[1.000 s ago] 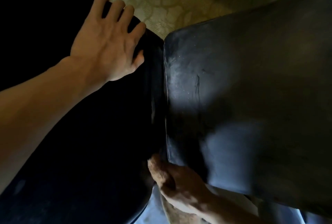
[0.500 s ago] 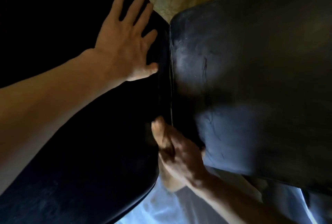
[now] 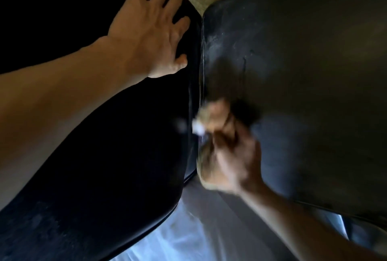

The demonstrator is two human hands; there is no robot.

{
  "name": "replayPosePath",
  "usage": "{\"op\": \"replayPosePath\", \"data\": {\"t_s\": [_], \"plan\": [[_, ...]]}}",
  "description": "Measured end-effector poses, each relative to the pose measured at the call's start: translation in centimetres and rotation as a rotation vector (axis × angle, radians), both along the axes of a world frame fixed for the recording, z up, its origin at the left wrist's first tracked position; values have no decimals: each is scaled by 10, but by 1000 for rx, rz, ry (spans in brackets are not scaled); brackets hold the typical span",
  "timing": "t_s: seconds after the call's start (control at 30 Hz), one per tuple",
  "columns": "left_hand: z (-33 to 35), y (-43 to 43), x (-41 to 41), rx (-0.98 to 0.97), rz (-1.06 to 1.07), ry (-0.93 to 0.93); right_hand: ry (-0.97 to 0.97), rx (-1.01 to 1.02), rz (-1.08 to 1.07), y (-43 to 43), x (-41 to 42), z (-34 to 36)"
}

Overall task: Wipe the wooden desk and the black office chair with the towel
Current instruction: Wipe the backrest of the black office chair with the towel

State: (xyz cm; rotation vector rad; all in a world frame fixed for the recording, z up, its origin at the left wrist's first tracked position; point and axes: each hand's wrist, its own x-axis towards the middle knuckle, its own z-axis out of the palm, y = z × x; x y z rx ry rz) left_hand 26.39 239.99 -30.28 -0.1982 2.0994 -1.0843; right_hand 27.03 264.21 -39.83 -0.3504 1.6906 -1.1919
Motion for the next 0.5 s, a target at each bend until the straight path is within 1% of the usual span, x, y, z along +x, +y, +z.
{"op": "replayPosePath", "data": {"t_s": [0.03,0.07,0.1,0.13,0.17,0.27,0.3,0.4,0.5], "plan": [[-1,0,3,-18,-11,14,-3,33,-44,-35,-13,-6],[-2,1,3,-16,-19,32,-1,16,-69,-59,-27,-10],[-3,1,3,-8,-22,44,48,-11,-53,-91,-51,-17],[-4,0,3,7,-29,67,105,-33,11,-121,-73,-14],[-4,-1,3,22,-41,88,164,-42,129,-142,-89,-11],[-7,-6,5,27,-69,142,202,-118,396,-178,-112,-11],[-10,-8,7,26,-71,150,193,-140,429,-181,-107,-13],[-12,-9,10,30,-47,184,37,-173,452,-157,-62,-25],[-16,-8,13,18,-78,187,-97,-48,575,-94,-12,-39]]}}
